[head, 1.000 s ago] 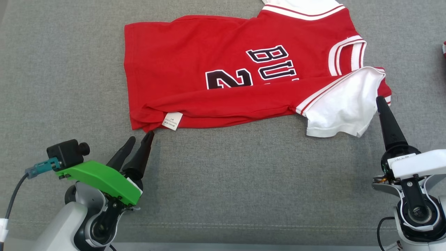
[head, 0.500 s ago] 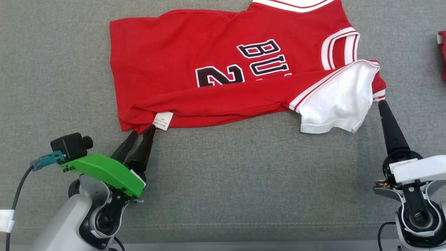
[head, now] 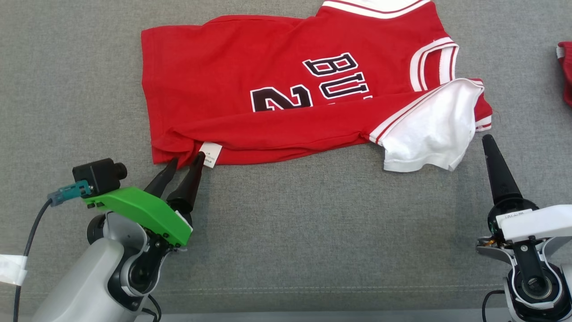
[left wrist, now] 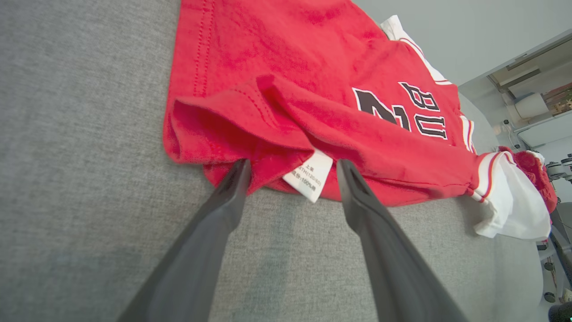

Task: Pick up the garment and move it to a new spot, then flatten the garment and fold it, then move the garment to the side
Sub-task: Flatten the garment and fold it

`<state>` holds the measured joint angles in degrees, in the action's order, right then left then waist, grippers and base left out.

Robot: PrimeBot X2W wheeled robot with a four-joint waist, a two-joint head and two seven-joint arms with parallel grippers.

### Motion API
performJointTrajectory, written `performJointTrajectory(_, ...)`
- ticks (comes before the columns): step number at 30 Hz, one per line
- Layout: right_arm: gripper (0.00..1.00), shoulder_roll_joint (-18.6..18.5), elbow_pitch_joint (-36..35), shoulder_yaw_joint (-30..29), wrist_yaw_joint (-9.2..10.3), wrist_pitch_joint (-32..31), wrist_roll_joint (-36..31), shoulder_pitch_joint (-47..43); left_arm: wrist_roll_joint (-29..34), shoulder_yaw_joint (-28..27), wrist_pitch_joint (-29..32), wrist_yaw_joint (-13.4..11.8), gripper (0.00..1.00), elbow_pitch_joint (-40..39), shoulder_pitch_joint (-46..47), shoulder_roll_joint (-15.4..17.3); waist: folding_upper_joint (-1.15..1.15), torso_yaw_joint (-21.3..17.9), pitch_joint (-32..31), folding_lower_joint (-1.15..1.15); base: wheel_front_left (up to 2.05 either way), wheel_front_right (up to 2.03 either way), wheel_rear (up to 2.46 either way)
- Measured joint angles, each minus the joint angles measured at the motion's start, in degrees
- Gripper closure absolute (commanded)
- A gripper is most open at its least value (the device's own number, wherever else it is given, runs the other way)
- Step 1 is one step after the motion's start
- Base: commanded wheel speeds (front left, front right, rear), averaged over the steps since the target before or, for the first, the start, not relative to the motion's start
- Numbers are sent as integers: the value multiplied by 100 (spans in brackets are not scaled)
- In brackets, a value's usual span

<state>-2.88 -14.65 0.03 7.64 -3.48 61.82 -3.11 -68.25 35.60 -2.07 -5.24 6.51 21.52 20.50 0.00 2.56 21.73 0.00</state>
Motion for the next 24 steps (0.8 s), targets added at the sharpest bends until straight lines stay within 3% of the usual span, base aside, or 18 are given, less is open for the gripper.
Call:
performJointTrajectory(8, 0, 11, -4, 3, 0, 0, -37, -43, 137, 64, 1, 0, 0, -35, 93, -59, 0, -2, -9, 0, 0, 0, 0)
performJointTrajectory(9, 0, 11, -7, 3, 0, 0, -37, -57, 137, 73, 1, 0, 23, -33, 95, -63, 0, -3, -7, 0, 0, 0, 0)
performJointTrajectory(10, 0, 13, -10, 3, 0, 0, -37, -69, 136, 81, 5, 0, 70, -25, 95, -64, 0, -5, -6, 0, 0, 0, 0)
performJointTrajectory(11, 0, 16, -14, 3, 0, 0, -36, -71, 136, 88, 9, 0, 76, -14, 95, -65, 0, -7, -3, 0, 0, 0, 0)
performJointTrajectory(15, 0, 26, -38, 22, 0, -1, -36, -82, 136, 82, 10, 0, 91, 52, 95, -64, 0, -21, 13, 0, 0, 0, 0)
performJointTrajectory(16, 0, 29, -53, 40, 0, -1, -36, -82, 136, 69, 10, 0, 100, 52, 95, -60, 0, -31, 21, 0, 0, 0, 0)
performJointTrajectory(24, 0, 35, -66, 21, 0, 16, -36, -82, 138, 88, 53, 0, 100, 190, 155, -71, 0, -76, 74, 0, 0, 0, 0)
